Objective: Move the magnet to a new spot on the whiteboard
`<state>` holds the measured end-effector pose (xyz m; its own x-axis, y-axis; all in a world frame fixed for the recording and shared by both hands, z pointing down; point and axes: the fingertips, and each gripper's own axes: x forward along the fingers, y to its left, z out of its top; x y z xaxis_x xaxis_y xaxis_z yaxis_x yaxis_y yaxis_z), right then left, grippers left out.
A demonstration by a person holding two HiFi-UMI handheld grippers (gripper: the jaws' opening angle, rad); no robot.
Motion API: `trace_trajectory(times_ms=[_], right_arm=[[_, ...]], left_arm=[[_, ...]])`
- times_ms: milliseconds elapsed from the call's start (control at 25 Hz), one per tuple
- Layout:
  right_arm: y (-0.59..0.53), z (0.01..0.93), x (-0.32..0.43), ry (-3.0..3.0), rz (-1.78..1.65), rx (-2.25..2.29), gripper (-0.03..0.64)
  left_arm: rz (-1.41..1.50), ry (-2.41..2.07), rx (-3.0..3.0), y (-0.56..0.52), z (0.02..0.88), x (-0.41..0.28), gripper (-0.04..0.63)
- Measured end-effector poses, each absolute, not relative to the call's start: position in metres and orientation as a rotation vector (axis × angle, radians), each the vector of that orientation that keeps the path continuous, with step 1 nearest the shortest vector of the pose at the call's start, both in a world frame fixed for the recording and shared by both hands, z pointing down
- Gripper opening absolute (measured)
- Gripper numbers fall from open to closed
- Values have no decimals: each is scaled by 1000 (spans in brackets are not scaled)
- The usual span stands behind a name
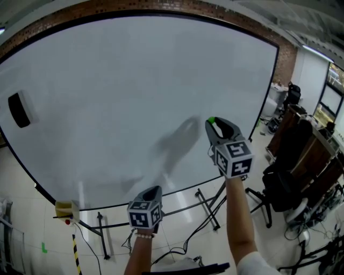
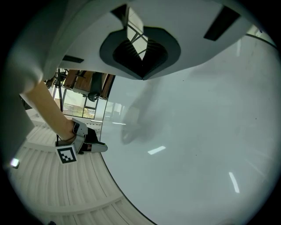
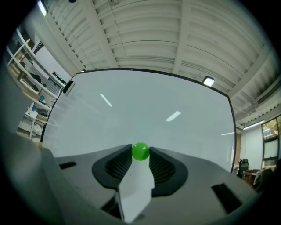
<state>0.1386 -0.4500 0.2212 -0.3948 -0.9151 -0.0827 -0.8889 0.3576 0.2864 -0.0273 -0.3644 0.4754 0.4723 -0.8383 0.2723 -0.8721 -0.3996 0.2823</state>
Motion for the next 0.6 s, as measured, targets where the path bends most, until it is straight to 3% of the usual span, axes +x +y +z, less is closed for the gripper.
trace_trajectory(times_ms=[600], right_arm=[[-477,198,62,-2478,-587,1519,131]], left_arm=[[106,-1467,2314,-368,473,-46,-6]])
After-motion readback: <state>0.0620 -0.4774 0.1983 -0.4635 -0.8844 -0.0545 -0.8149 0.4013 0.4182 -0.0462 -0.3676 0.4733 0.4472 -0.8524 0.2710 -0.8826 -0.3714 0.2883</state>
